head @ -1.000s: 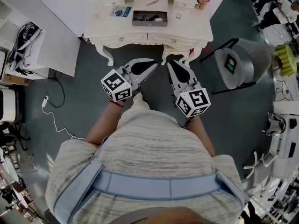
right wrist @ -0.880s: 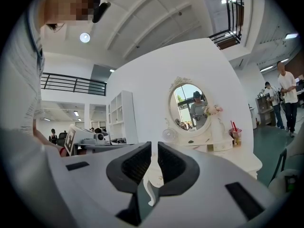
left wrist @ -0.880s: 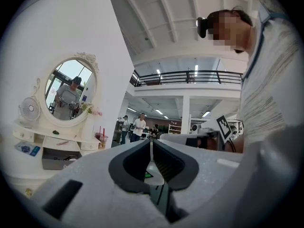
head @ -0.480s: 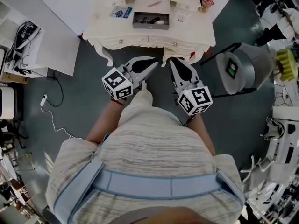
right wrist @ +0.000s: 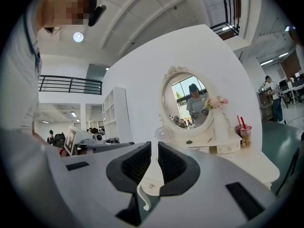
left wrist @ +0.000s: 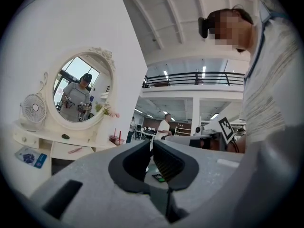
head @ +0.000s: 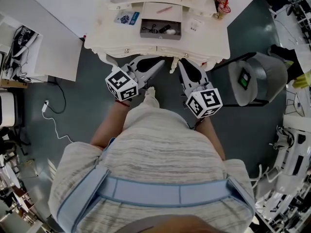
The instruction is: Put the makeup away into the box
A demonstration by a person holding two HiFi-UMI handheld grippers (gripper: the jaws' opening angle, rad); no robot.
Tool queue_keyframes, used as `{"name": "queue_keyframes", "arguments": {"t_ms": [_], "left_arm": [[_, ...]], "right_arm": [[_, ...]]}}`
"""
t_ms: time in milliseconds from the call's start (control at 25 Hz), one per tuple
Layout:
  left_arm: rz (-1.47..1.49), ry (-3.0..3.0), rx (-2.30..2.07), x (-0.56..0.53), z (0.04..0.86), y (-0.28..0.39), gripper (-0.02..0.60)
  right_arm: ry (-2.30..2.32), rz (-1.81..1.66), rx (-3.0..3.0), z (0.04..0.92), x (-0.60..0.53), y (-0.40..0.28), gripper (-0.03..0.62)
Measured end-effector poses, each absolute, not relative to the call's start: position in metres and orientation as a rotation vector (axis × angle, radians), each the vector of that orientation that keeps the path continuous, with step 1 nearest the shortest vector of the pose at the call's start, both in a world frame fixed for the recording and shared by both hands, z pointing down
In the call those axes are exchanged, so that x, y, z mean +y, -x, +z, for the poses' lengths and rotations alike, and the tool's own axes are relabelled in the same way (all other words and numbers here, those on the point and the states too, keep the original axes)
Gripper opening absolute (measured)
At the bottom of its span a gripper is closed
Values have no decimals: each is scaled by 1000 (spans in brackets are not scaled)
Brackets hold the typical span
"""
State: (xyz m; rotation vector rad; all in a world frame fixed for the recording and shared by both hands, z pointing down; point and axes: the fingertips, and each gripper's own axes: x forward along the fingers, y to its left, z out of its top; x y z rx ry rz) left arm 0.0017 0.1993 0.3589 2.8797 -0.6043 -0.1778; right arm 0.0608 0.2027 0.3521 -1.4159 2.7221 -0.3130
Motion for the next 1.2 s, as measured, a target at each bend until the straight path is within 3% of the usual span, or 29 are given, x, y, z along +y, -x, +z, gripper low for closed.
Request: {"name": "queue_keyframes", "arguments": {"t_ms": [640,1200], "left_arm": [[-146,-2865,-576,46,367,35,17],[-64,-2839,-555,-21,388,16,17]], "right_arm": [[1464,-347,2759,363,52,-28,11],[1413,-354,2871,388,-16,-43,11]]}}
